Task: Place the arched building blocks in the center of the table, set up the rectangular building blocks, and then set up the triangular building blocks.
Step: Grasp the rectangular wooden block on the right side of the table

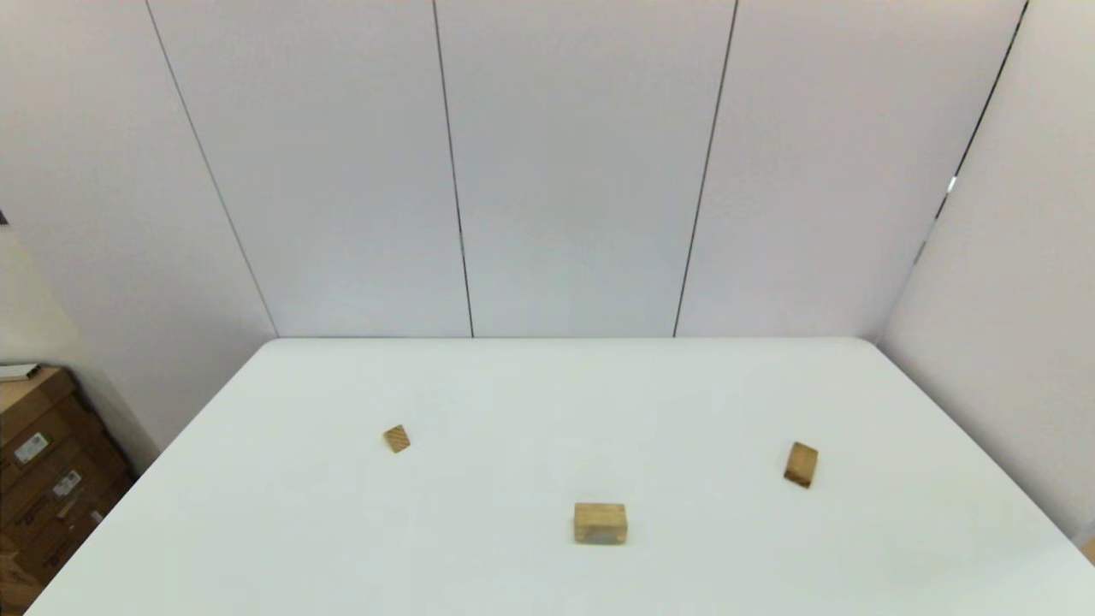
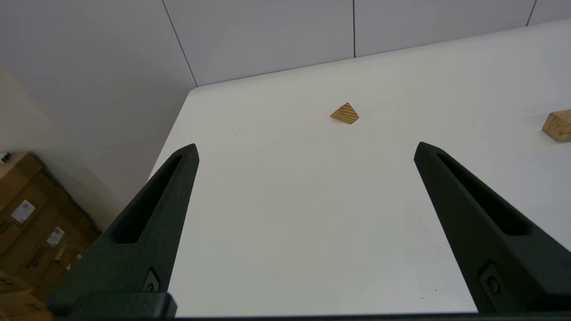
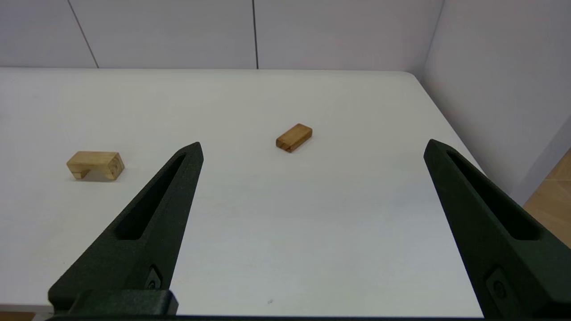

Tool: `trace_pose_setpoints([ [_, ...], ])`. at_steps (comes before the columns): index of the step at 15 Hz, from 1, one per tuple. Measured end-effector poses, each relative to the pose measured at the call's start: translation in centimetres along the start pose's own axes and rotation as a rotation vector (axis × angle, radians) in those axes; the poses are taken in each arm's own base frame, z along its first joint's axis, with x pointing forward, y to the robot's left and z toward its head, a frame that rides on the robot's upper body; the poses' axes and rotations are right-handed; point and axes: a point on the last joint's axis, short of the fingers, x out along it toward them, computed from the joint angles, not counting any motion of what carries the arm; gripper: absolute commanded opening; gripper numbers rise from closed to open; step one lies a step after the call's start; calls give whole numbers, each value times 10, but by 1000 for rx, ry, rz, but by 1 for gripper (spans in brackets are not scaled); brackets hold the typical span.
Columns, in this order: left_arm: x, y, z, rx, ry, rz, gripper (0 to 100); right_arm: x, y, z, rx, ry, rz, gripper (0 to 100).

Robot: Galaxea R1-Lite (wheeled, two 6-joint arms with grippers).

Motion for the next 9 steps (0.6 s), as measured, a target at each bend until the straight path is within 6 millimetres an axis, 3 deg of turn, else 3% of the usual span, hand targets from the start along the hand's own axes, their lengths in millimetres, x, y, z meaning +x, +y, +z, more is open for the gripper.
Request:
trace_pose_setpoints([
  [9, 0, 0, 0, -46, 2, 20, 100, 0, 0, 0, 0, 0, 0, 100],
])
